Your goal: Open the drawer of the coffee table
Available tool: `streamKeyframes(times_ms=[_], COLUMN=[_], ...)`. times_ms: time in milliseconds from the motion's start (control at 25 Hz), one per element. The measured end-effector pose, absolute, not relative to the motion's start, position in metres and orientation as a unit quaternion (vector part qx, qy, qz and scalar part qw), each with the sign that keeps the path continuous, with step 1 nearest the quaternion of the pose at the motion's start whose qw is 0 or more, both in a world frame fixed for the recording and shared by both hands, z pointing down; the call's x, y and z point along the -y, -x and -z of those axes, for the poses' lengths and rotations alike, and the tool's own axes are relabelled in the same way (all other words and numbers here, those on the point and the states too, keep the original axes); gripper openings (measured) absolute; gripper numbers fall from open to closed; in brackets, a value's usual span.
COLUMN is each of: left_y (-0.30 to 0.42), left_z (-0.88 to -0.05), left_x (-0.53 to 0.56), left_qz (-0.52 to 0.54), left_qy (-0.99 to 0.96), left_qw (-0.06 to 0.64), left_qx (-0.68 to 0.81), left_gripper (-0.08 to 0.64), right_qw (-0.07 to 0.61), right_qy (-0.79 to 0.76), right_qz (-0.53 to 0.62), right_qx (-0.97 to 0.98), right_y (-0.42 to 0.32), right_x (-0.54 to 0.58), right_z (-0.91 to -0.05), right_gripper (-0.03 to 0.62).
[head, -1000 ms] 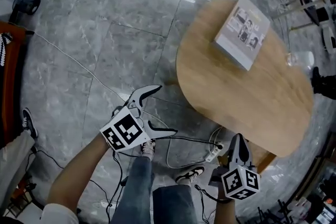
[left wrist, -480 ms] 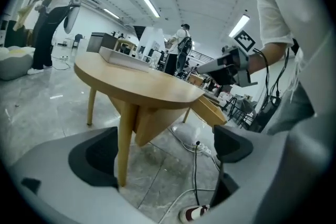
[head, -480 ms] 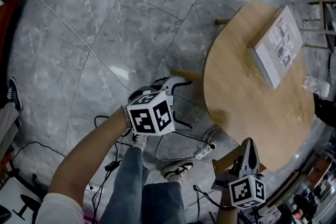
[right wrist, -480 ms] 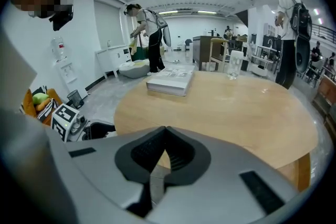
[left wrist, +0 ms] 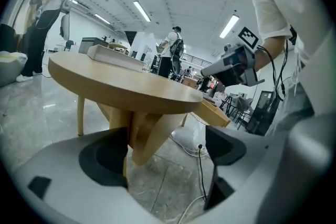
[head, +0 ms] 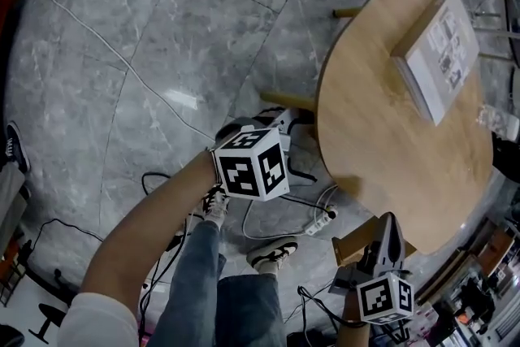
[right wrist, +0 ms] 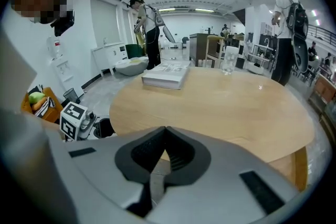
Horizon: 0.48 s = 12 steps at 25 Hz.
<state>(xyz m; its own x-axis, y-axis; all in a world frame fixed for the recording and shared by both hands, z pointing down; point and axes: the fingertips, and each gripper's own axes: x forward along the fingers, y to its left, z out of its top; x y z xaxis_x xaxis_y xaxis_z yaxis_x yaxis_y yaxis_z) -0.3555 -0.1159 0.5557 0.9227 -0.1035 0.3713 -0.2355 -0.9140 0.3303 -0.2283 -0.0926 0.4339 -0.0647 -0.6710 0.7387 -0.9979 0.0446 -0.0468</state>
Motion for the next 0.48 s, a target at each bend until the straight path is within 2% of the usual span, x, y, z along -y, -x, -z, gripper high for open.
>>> streamKeyframes(times_ms=[160, 240, 320, 480], left_y=[0.351, 0.351, 0.352, 0.355], left_z=[-0.555, -0.556, -0.557, -0.559], left_x=[0.121, 0.123, 0.125, 0.129], left_qz=[-0.164, -0.167, -0.171, -0.173], left_qy=[-0.962, -0.963, -0.964, -0.963], left_qw=[0.194, 0.188, 0.179, 0.173], left_qx=[0.095, 0.098, 0.102, 0.117], left_gripper=[0.44, 0.402, 0.334, 0.283], right_qw=[0.275, 0.271, 0.265, 0.253], right_qy=[-0.632, -0.636, -0.641, -0.649], right_qz=[-0.296, -0.294, -0.294, -0.302], right_qx=[0.662, 0.661, 0.658, 0.651], right_y=[0.22, 0.217, 0.215, 0.212], right_x=[0.088, 0.088, 0.089, 0.086], right_z=[-0.434, -0.433, -0.433, -0.436], right_gripper=[0.0, 0.0, 0.0, 0.0])
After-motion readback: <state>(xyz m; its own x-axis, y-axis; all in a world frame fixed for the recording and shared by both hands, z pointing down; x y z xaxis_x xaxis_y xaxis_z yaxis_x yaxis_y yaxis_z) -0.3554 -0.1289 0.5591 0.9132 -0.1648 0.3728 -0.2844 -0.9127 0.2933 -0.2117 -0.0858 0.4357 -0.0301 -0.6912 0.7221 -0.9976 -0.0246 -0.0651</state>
